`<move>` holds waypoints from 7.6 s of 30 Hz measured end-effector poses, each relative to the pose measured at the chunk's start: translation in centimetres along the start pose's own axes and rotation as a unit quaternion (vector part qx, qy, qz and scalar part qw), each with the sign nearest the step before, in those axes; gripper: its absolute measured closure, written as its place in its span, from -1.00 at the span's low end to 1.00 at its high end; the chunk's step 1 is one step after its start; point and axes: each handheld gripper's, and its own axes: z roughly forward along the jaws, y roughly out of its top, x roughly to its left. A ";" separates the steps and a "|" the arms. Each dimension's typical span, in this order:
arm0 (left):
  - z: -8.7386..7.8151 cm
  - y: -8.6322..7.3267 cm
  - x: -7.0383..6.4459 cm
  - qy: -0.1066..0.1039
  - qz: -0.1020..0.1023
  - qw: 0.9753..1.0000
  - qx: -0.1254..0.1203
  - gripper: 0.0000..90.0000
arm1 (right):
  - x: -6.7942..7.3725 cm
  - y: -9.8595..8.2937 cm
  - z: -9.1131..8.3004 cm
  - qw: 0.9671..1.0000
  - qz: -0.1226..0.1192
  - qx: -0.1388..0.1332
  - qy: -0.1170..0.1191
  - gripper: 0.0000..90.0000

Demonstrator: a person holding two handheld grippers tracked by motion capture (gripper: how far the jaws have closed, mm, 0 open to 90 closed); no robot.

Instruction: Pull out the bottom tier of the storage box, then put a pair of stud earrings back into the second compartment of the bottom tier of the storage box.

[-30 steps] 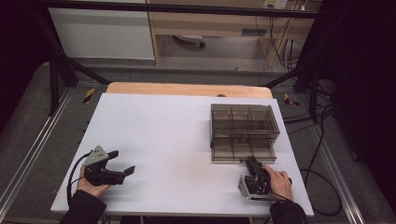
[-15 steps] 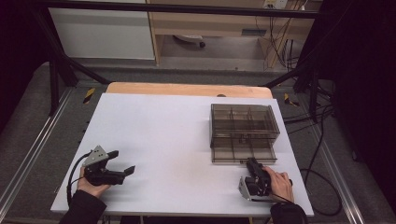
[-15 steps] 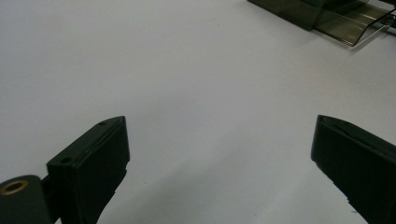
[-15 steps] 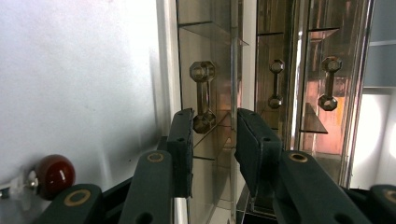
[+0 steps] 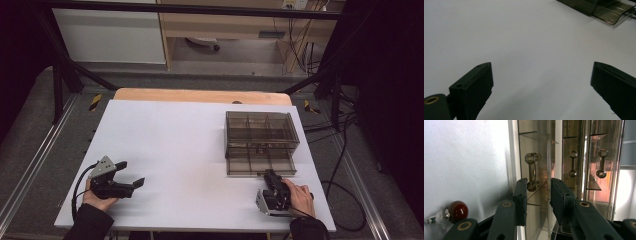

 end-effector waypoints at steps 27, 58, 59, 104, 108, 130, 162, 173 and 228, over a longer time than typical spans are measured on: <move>0.0 0.0 0.0 0.000 -0.001 1.000 0.000 -0.90 | -1.5 -0.1 0.0 0.995 0.078 -0.017 0.055 -0.02; 0.1 0.0 0.0 0.000 -0.002 1.000 0.000 -0.90 | -4.1 -1.4 0.4 0.901 0.403 -0.044 0.157 -0.70; 0.1 0.0 0.0 0.000 -0.002 1.000 0.000 -0.90 | -4.2 -1.5 0.3 0.898 0.408 -0.043 0.159 -0.70; 0.1 -0.1 0.0 -0.001 -0.002 1.000 0.002 -0.90 | -3.8 -4.4 -1.6 0.768 0.588 -0.056 0.247 -0.89; 0.1 -0.1 0.0 0.000 -0.002 1.000 0.003 -0.90 | -3.6 -4.7 -1.8 0.765 0.591 -0.052 0.249 -0.89; 0.2 -0.1 0.0 0.000 -0.001 1.000 0.005 -0.90 | -3.4 -5.3 -2.4 0.760 0.595 -0.039 0.259 -0.84; 0.1 -0.1 0.0 0.002 -0.001 1.000 0.005 -0.90 | -2.8 -5.4 -2.8 0.750 0.596 0.005 0.286 0.26; 0.1 -0.1 0.0 0.002 -0.001 1.000 0.005 -0.90 | -2.5 -5.3 -2.6 0.750 0.591 0.007 0.298 0.43; 0.1 -0.1 0.0 0.003 0.001 1.000 0.006 -0.90 | -3.2 -5.1 -2.7 0.758 0.582 0.009 0.293 0.78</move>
